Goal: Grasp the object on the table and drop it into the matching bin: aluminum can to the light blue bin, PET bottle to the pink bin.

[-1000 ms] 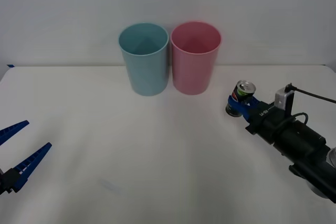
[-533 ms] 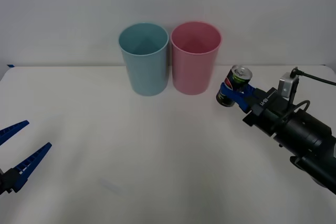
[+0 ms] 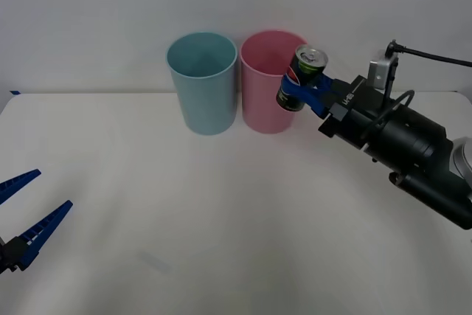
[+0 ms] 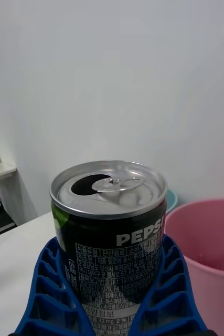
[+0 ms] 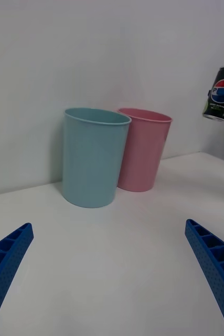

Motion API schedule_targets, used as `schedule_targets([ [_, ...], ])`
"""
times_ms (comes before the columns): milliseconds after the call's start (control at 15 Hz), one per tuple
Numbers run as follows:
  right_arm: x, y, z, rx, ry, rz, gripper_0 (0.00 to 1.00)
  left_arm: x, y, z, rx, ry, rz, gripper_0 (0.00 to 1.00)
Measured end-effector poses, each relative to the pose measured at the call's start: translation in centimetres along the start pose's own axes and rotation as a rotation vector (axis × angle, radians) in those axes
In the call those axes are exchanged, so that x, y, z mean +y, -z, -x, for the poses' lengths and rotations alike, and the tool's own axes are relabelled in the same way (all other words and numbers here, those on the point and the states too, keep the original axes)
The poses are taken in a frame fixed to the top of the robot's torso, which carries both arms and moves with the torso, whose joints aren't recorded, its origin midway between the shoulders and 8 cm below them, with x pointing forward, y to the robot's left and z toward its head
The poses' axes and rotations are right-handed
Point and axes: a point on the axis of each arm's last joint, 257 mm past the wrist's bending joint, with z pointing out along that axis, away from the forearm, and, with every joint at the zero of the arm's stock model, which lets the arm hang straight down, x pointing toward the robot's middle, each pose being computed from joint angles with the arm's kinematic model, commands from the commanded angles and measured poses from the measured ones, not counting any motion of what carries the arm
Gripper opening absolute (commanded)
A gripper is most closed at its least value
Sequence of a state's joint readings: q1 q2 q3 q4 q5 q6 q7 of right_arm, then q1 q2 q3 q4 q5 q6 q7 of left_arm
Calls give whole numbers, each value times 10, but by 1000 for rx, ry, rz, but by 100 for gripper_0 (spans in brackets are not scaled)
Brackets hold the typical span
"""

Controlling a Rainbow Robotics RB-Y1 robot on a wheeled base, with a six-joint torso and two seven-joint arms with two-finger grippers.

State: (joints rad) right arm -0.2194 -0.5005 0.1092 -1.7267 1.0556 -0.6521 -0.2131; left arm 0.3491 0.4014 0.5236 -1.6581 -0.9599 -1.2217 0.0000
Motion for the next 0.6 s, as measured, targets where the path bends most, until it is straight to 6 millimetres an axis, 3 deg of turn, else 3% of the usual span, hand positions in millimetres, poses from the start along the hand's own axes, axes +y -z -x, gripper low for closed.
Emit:
schedule_targets([
  [267,1,-42,17,16,50,70,0,0,0,0,0,0,0,100],
  [600,-13,-94,23,60,129,77,0,0,0,0,0,0,0,100],
])
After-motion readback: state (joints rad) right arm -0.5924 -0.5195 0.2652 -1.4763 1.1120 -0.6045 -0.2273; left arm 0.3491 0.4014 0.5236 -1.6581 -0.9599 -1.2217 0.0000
